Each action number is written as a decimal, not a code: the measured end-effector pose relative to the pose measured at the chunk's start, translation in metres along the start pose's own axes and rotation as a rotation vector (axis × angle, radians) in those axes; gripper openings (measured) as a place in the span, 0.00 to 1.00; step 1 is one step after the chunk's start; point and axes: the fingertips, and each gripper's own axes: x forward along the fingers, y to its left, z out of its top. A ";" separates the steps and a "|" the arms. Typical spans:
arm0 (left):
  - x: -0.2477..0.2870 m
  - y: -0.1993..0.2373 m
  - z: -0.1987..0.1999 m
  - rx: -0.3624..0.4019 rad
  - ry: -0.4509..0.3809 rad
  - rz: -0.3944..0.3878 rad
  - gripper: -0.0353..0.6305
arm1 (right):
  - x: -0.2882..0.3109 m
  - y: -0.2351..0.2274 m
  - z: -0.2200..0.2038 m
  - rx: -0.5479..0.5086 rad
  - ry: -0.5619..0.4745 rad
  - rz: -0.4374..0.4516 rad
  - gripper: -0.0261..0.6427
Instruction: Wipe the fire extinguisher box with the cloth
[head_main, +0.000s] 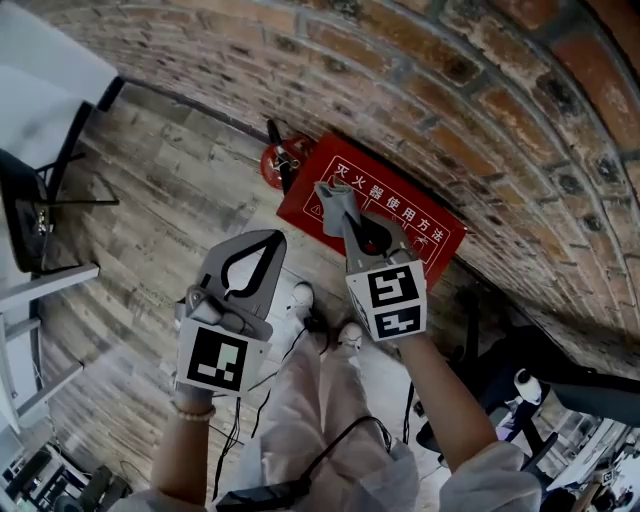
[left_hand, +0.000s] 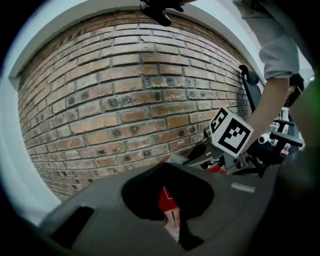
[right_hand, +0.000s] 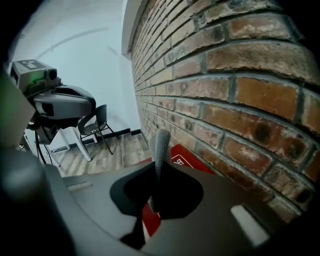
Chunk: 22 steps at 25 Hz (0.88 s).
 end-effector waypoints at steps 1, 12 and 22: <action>-0.002 0.004 -0.002 -0.004 0.002 0.008 0.05 | 0.006 0.008 0.003 -0.003 -0.001 0.015 0.07; -0.017 0.025 -0.025 -0.024 0.034 0.034 0.05 | 0.062 0.059 -0.004 -0.030 0.050 0.092 0.07; -0.017 0.030 -0.032 -0.026 0.037 0.033 0.05 | 0.088 0.057 -0.038 -0.093 0.166 0.057 0.07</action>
